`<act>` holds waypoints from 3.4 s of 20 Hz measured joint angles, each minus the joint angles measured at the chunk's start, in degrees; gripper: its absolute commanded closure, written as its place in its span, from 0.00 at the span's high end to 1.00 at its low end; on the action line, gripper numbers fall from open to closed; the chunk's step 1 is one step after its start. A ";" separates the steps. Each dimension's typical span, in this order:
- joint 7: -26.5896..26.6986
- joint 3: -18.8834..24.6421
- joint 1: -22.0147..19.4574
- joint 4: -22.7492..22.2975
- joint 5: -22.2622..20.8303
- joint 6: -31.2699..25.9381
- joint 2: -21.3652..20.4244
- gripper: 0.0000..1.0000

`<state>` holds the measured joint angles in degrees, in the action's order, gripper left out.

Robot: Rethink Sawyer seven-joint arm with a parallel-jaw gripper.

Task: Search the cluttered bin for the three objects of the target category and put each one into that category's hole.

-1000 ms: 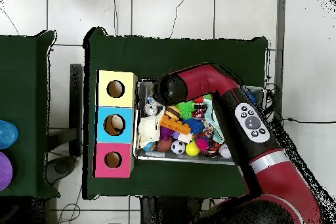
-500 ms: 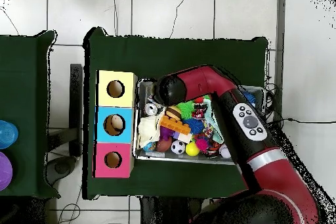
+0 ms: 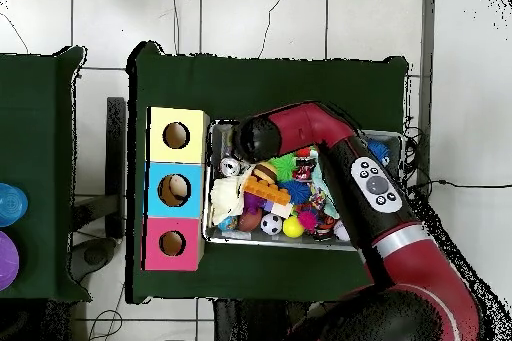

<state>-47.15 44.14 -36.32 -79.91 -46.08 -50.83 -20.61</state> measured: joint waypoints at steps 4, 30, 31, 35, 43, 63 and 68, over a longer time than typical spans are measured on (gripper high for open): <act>0.00 -0.85 0.85 0.22 0.00 -2.34 -0.01 1.00; 0.00 -4.00 2.63 -0.70 3.24 -11.88 -1.58 0.00; 0.00 -3.98 2.50 -1.16 3.94 -11.88 -2.15 0.00; 0.00 -3.98 2.32 -3.18 6.40 -11.88 -5.17 0.00; 0.00 -3.97 2.82 -5.80 10.62 -11.88 -11.72 0.00; -0.06 -4.59 11.06 -11.75 19.87 -3.09 -18.56 0.00; -0.07 -5.77 13.33 -14.22 21.16 -3.00 -20.26 0.00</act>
<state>-47.22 38.37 -22.99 -94.13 -24.92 -53.84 -40.88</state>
